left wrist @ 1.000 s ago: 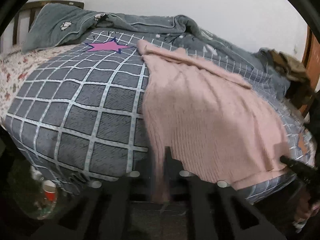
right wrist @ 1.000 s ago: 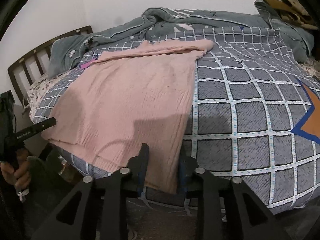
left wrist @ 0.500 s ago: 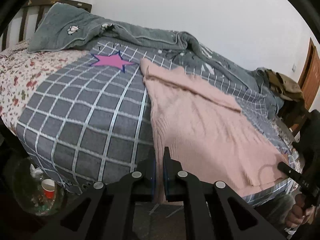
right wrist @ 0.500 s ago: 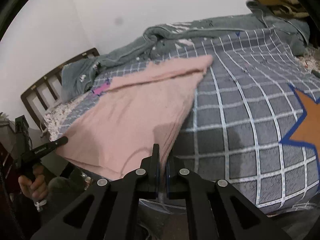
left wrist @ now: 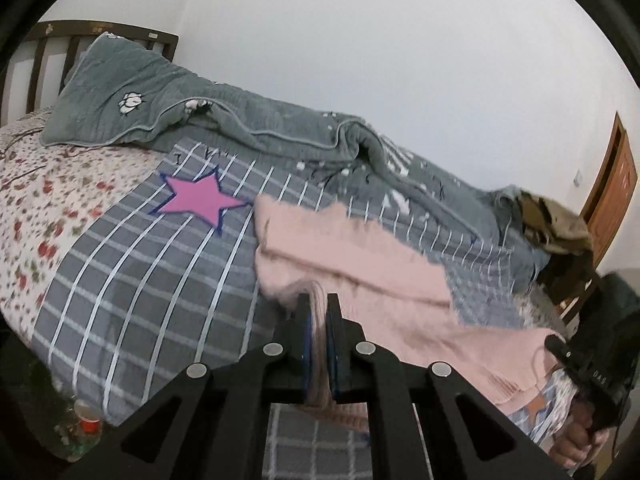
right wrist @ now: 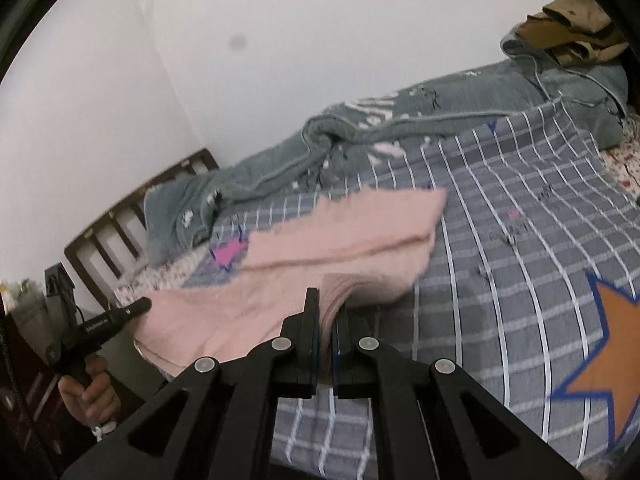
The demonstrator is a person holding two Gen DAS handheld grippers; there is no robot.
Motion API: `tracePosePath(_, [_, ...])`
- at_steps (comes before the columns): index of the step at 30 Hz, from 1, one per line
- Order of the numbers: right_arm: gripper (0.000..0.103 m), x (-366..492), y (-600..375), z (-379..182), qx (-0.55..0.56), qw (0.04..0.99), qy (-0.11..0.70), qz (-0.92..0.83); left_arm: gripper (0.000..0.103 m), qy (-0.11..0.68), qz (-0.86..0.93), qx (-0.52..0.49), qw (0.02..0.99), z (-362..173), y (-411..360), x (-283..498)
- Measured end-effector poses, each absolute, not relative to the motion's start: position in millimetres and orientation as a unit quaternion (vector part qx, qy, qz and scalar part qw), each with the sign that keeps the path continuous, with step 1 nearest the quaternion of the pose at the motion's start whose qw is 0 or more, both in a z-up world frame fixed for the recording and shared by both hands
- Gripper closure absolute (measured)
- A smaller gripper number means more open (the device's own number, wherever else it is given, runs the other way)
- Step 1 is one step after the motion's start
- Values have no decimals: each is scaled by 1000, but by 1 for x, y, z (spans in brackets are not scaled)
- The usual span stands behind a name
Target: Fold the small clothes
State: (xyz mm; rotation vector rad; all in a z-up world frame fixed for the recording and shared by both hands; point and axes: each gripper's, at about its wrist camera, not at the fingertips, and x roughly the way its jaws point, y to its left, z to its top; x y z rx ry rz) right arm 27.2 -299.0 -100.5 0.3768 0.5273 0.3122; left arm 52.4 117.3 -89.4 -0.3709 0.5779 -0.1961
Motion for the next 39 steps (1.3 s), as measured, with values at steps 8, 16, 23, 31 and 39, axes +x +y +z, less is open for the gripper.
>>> tracePosePath(8, [99, 89, -307, -74, 231, 931, 240, 148, 96, 264, -88, -176, 944, -65, 105, 114])
tracePosePath(16, [98, 162, -307, -65, 237, 933, 233, 139, 96, 268, -47, -146, 951, -69, 93, 183])
tracePosePath(23, [98, 226, -299, -80, 217, 934, 249, 133, 96, 282, -35, -159, 946, -91, 86, 245])
tracePosePath(31, [98, 290, -296, -119, 173, 936, 287, 110, 96, 318, -28, -175, 931, -125, 85, 306])
tracePosePath(39, [93, 346, -307, -166, 182, 915, 351, 79, 85, 330, -30, -195, 923, -157, 90, 343])
